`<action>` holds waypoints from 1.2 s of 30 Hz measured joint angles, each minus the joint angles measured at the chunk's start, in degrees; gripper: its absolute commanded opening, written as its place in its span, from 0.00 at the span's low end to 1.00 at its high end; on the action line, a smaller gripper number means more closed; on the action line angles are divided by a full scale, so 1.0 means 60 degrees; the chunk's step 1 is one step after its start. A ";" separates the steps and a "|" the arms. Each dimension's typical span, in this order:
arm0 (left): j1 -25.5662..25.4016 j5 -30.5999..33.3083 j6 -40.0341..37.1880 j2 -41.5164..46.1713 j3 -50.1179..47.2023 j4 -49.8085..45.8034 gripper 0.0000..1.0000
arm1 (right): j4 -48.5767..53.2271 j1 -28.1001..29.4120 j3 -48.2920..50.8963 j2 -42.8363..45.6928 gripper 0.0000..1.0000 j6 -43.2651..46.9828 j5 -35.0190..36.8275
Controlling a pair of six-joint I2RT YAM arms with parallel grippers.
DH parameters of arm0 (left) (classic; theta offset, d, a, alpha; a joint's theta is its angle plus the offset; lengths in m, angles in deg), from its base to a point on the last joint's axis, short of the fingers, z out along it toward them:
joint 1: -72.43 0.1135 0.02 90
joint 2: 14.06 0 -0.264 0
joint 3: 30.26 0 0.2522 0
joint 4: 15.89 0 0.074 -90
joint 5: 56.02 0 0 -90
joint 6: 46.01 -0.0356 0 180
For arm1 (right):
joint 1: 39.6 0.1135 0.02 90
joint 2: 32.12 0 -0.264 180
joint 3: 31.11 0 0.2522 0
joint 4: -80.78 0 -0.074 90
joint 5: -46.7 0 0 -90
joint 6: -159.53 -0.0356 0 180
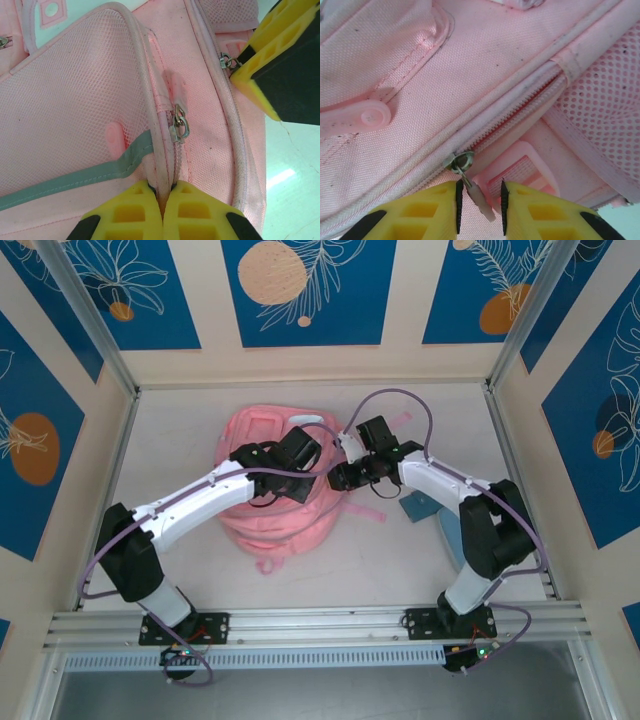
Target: Pack books, pencil case, and school supplies into a backpack
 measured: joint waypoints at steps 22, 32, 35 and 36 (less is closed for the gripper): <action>0.0062 -0.0178 0.0430 -0.0073 0.0000 0.0113 0.00 | -0.0423 0.0739 0.1089 0.1064 0.00 -0.0474 -0.0280; 0.0353 -0.1173 0.1344 -0.0470 0.0004 0.0605 0.35 | -0.2630 0.1293 0.3260 0.2524 0.00 -0.2998 -0.0637; 0.0557 -0.1468 0.1381 -0.0466 0.0007 0.1060 0.50 | -0.2586 0.1005 0.3260 0.2918 0.00 -0.3286 -0.0459; 0.0634 -0.1555 0.1341 -0.0452 0.0007 0.1151 0.53 | -0.2535 0.0820 0.3260 0.3045 0.00 -0.3355 -0.0455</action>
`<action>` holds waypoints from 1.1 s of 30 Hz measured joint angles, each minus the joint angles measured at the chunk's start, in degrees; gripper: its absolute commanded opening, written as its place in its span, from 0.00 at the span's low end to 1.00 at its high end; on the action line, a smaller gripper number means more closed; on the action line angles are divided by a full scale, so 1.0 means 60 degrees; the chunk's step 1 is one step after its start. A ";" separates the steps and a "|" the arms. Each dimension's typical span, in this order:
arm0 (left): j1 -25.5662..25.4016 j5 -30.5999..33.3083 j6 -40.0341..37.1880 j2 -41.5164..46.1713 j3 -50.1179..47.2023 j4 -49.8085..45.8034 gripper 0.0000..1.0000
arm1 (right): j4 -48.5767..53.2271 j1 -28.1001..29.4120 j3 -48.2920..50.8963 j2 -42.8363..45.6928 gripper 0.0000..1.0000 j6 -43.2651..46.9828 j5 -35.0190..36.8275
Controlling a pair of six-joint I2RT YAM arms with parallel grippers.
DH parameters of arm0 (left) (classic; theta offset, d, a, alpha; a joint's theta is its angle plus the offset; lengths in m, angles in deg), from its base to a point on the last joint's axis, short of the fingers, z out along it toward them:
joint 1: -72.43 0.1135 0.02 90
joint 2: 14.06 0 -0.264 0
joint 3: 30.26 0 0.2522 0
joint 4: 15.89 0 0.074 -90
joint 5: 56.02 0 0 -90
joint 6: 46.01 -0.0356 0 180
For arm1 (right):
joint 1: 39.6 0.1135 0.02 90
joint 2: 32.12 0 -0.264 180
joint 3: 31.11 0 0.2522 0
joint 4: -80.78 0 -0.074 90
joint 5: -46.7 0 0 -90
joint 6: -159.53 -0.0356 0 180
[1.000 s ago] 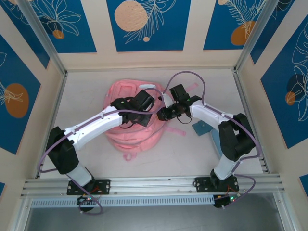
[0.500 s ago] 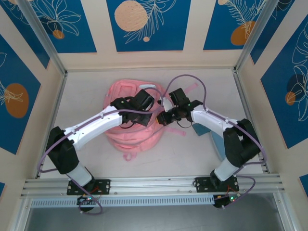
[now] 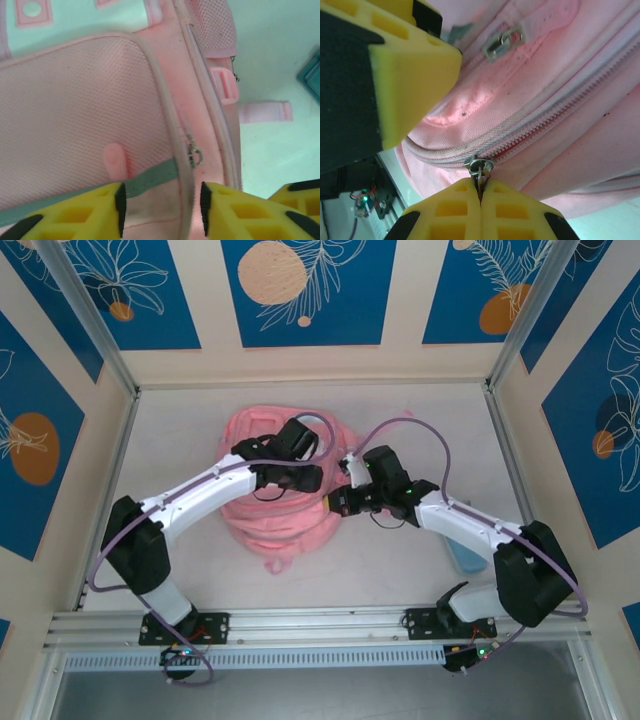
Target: Pack books, pencil case, and school supplies into a backpack
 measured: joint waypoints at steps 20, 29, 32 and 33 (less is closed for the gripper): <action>0.0117 -0.1239 -0.3457 -0.0033 -0.0076 -0.0058 0.54 | 0.2437 -0.1956 -0.1727 -0.0743 0.00 0.0769 0.0127; 0.0113 -0.1133 -0.3956 -0.0878 0.0040 -0.0091 0.35 | 0.2506 -0.1963 -0.1730 -0.0758 0.00 0.0882 0.0135; 0.0106 -0.1096 -0.3912 -0.0896 0.0142 -0.0091 0.18 | 0.2506 -0.1963 -0.1730 -0.0758 0.00 0.0943 0.0138; 0.0106 -0.1067 -0.3920 -0.0896 0.0160 -0.0080 0.12 | 0.2503 -0.1963 -0.1730 -0.0758 0.00 0.0973 0.0142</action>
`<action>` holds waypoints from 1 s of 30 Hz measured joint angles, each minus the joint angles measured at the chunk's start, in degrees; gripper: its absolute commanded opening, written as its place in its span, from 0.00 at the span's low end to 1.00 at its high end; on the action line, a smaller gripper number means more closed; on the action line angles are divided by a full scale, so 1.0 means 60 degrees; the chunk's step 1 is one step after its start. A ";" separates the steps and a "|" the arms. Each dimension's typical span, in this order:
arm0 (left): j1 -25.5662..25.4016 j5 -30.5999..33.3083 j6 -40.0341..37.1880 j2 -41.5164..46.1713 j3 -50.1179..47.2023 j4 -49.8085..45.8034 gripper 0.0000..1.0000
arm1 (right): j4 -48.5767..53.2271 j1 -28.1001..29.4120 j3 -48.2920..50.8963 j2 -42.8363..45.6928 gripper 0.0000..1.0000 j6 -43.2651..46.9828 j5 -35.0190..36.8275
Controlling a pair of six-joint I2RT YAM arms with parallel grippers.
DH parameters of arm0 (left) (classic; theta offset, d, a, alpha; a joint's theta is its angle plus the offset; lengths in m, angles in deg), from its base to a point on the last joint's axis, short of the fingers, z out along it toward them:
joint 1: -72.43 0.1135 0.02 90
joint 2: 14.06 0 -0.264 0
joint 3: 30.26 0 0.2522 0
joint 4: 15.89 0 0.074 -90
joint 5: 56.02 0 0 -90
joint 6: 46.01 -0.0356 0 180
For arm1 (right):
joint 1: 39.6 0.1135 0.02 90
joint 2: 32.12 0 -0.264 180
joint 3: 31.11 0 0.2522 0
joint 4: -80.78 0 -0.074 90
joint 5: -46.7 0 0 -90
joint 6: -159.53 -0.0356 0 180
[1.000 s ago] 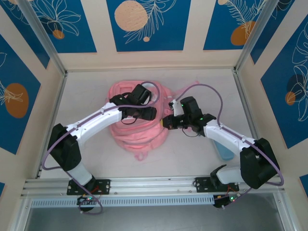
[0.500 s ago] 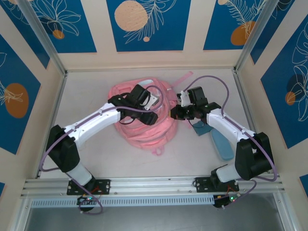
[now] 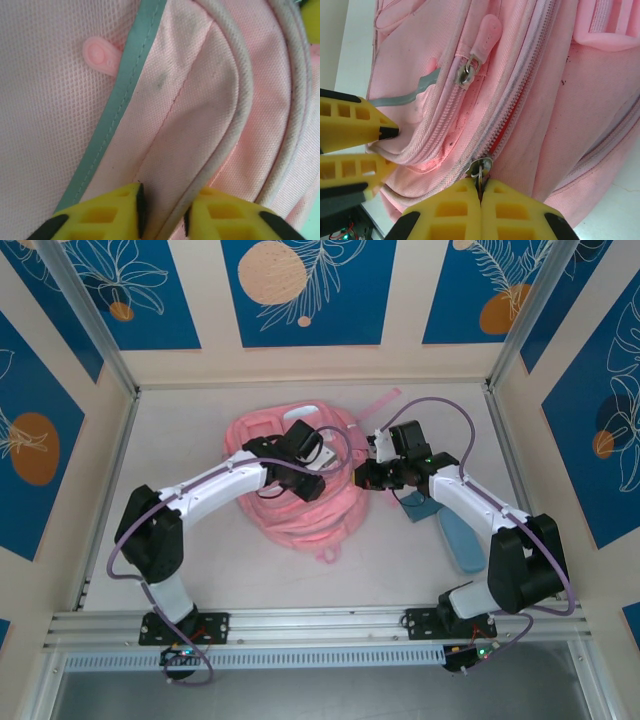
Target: Pack books, pencil case, and school supplies into a backpack
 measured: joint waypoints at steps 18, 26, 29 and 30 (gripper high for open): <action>0.0004 -0.0153 0.1464 -0.0131 0.0000 0.0270 0.00 | -0.0525 0.1942 0.1337 0.1133 0.00 -0.0444 0.0645; 0.0022 -0.0408 0.2095 -0.0131 -0.0007 0.0637 0.00 | -0.1756 0.2892 0.1727 0.0940 0.00 -0.1606 0.0794; 0.0098 -0.0605 0.2503 -0.0062 -0.0160 0.1013 0.00 | -0.2346 0.3034 0.2055 0.0929 0.00 -0.2062 0.0831; 0.0138 -0.0699 0.2612 -0.0025 -0.0251 0.1162 0.00 | -0.2492 0.3038 0.2138 0.0929 0.00 -0.2164 0.0834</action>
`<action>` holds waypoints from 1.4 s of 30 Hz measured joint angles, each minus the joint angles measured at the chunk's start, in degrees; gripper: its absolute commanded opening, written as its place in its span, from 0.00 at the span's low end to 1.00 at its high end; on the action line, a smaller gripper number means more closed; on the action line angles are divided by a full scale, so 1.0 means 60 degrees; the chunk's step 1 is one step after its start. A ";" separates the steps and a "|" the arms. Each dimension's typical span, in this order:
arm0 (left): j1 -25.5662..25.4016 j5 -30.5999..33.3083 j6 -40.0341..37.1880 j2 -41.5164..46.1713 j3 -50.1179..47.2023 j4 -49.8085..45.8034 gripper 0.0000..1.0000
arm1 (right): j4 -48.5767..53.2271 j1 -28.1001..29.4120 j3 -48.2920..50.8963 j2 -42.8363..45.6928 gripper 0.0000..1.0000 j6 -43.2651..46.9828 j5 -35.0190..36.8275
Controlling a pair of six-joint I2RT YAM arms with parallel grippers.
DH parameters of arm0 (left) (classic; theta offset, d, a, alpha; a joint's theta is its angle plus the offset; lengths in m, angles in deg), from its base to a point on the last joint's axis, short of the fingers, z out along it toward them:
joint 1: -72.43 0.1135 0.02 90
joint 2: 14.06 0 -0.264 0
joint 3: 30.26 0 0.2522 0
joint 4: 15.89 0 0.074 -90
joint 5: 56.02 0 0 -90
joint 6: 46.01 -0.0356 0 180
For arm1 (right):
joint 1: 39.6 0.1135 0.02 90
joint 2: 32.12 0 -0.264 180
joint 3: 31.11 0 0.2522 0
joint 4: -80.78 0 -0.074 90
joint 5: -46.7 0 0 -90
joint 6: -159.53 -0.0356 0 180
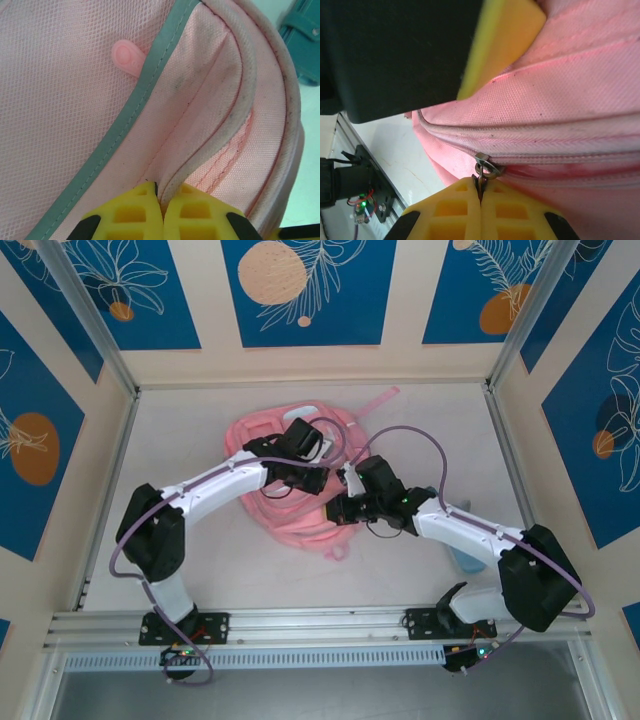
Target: Pack books, pencil case, and school supplies into a backpack
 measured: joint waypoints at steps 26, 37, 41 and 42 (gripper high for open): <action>0.0459 -0.0645 0.0193 0.1297 -0.1439 0.1668 0.00 | 0.1985 -0.3093 -0.1920 0.0259 0.68 -0.2860 -0.1923; 0.0495 -0.0798 0.0758 0.1971 -0.1949 0.1687 0.40 | 0.1370 -0.2798 -0.3166 -0.2175 0.73 -0.3595 -0.2991; 0.0495 -0.0441 0.1308 0.2739 -0.2248 0.1541 0.47 | 0.1188 -0.2554 -0.3566 -0.2736 0.65 -0.3774 -0.3177; 0.0495 -0.0321 0.1457 0.2954 -0.2335 0.1479 0.47 | 0.1180 -0.2484 -0.3690 -0.2871 0.60 -0.3814 -0.3213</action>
